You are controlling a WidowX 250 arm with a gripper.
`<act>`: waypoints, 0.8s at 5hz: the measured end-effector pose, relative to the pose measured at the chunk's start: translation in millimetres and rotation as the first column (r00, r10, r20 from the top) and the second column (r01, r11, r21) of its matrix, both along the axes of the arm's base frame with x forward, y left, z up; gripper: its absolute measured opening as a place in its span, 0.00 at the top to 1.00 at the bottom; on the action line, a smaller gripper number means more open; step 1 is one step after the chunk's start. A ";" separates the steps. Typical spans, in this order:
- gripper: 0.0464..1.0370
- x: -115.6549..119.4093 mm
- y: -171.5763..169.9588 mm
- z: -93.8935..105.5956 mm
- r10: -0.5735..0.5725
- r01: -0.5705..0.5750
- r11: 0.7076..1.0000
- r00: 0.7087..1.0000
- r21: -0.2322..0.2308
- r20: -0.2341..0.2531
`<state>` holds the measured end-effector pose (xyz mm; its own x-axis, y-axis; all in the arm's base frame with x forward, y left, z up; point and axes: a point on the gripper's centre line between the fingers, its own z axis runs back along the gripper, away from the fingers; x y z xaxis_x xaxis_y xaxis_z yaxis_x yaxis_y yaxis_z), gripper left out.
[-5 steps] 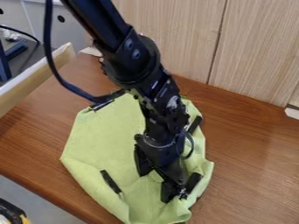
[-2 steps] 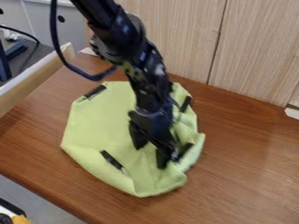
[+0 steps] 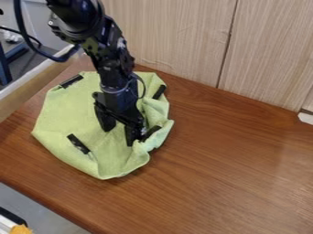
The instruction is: Move cloth from right to left
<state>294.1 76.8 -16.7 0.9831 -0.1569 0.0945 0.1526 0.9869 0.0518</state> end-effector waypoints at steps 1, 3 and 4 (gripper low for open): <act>0.04 1.8 11.1 3.3 0.030 -0.030 1.000 1.000 -0.007 0.008; 0.04 3.7 -9.3 5.1 -0.027 0.027 0.999 0.999 -0.030 -0.021; 0.04 9.2 -17.1 36.2 -0.047 0.048 0.999 0.999 -0.021 0.026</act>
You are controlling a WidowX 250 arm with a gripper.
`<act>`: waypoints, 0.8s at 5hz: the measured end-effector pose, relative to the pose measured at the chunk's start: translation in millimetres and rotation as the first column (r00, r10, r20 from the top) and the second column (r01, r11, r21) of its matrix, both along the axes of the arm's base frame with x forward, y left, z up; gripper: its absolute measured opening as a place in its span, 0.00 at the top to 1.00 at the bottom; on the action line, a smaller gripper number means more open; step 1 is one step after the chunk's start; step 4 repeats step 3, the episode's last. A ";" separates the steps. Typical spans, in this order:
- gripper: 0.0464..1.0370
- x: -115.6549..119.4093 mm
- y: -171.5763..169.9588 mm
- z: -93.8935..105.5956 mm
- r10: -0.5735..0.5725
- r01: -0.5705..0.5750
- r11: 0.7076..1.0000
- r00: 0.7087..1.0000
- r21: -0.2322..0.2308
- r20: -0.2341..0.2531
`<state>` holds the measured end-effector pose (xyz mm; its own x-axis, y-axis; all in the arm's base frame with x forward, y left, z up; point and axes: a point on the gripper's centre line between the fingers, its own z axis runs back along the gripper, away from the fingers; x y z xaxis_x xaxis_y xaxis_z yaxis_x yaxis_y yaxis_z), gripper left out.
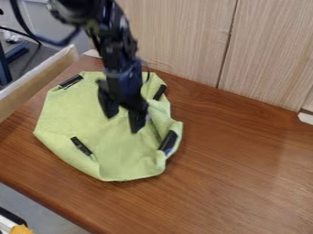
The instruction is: Move cloth from right to left
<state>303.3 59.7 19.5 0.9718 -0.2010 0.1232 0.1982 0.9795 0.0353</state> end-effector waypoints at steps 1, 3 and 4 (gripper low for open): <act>0.04 -4.2 -3.3 28.7 0.005 -0.005 1.000 1.000 -0.005 0.013; 0.04 -7.6 -3.9 54.3 0.021 -0.021 1.000 0.999 -0.004 0.046; 0.04 -7.6 -3.9 54.3 0.021 -0.021 1.000 0.999 -0.004 0.046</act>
